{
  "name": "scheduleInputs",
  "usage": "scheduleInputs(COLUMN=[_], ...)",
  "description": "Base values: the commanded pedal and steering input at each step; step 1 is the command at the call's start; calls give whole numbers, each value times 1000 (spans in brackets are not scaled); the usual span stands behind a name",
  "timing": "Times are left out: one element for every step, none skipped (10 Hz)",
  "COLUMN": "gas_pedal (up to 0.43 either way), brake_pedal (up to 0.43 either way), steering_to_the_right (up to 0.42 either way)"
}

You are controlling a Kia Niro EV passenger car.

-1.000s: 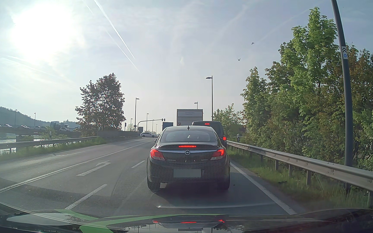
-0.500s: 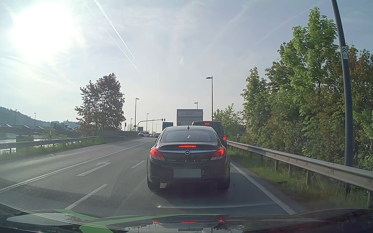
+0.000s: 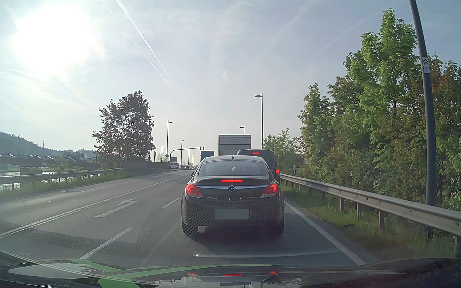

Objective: Follow the waypoints while adhering to traffic rules and regulations

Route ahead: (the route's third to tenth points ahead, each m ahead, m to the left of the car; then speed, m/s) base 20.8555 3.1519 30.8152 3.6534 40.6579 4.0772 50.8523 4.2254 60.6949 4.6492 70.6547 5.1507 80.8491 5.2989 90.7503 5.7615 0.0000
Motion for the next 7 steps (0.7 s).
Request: scheduleInputs(gas_pedal=[0,0,0,0,0,0,0], brake_pedal=[268,268,268,268,268,268,268], steering_to_the_right=[0,0,0,0,0,0,0])
